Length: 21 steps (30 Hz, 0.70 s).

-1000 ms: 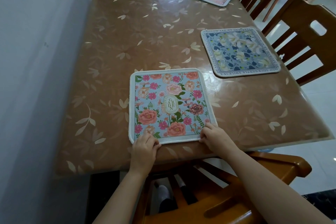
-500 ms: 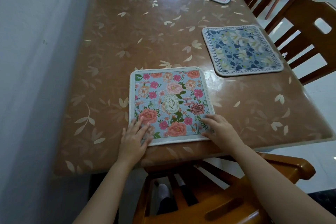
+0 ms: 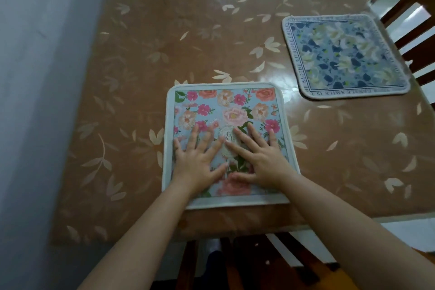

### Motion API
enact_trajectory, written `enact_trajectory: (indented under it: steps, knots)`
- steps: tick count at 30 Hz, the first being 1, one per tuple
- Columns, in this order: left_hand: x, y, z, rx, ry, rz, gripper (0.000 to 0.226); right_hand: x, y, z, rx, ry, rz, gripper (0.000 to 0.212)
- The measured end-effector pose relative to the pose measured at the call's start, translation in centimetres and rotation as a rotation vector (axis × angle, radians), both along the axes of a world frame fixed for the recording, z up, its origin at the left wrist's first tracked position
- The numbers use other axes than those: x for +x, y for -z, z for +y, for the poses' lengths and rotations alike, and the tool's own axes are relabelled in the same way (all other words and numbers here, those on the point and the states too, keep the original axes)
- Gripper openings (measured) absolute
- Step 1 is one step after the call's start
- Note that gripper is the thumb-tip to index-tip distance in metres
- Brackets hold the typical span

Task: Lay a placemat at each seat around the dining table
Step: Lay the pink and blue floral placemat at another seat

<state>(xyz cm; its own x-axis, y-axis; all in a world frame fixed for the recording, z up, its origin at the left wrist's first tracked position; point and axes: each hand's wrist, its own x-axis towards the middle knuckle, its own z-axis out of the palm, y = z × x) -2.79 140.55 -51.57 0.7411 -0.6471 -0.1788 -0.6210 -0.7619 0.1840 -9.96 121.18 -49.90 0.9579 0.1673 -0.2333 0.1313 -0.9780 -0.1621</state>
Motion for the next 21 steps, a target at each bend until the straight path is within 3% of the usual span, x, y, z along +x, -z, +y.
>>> enact_trajectory:
  steps: [7,16,21]
  knots:
    - [7.3,0.2,-3.3,-0.010,-0.054,-0.039,0.067,6.9,0.8,-2.9,0.037,0.016,-0.068,0.077]
    - [11.1,0.2,-4.9,-0.010,-0.267,-0.134,0.065,10.6,1.7,-4.0,-0.016,0.381,-0.129,0.076]
    - [10.0,0.1,-4.4,0.010,-0.247,-0.111,0.066,8.3,1.5,-3.9,0.002,0.467,-0.126,0.075]
